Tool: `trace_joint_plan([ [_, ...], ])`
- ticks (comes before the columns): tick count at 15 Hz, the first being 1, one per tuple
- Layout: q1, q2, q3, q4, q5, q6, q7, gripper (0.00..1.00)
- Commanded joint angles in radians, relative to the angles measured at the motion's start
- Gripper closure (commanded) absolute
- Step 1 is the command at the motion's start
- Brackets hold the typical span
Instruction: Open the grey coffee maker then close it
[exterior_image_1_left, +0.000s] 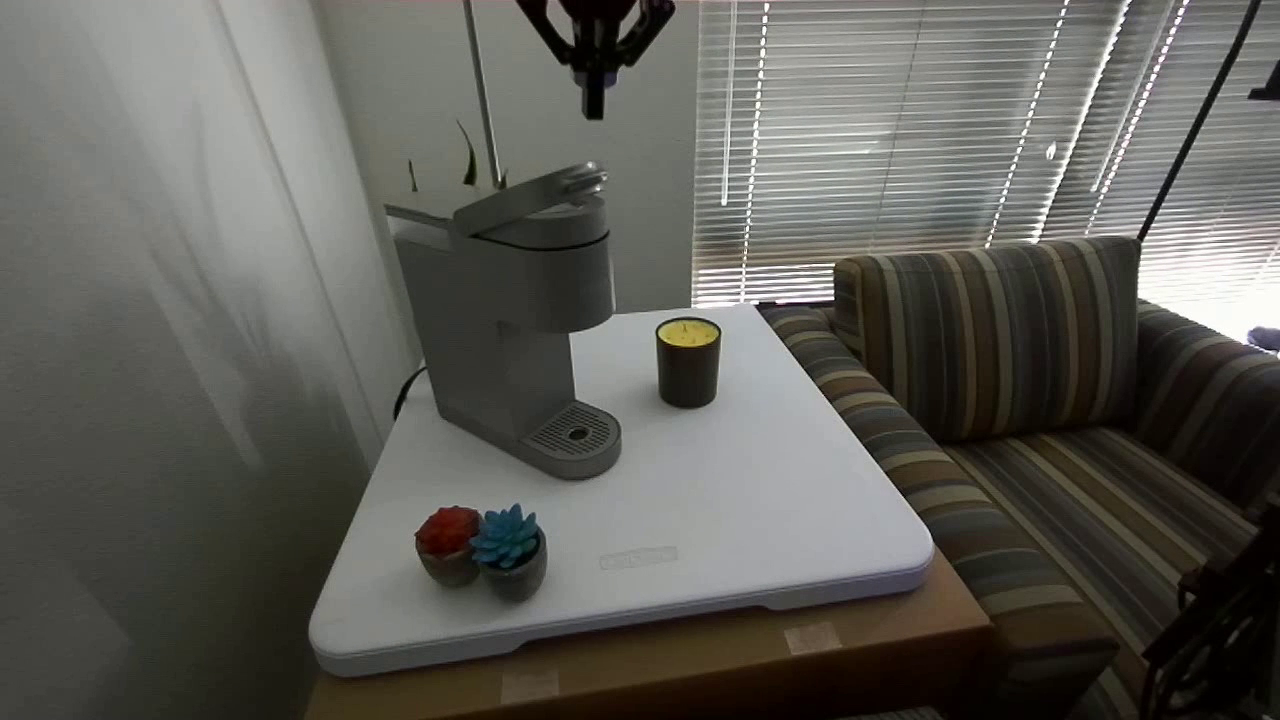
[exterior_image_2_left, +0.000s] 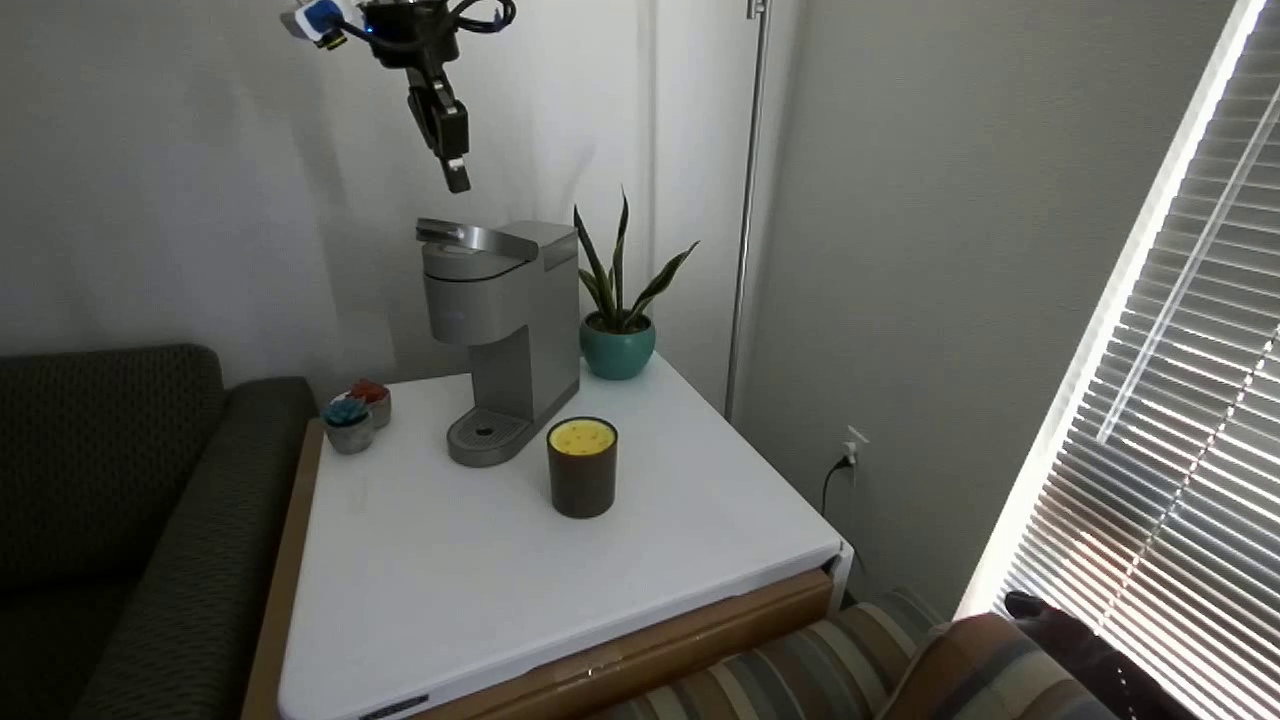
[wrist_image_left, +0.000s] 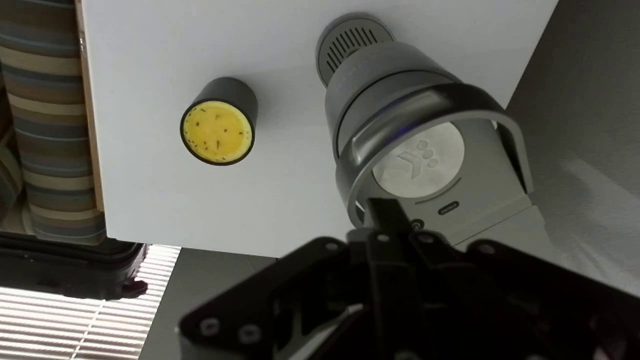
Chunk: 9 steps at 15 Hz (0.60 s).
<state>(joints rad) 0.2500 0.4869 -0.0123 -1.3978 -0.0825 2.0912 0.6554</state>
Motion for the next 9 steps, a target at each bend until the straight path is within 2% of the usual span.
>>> trace_joint_plan([
  [1, -0.023, 0.043, 0.027, 0.039, 0.044, -0.035, -0.048, 1.00],
  [9, -0.024, 0.078, 0.032, 0.044, 0.097, -0.051, -0.078, 1.00],
])
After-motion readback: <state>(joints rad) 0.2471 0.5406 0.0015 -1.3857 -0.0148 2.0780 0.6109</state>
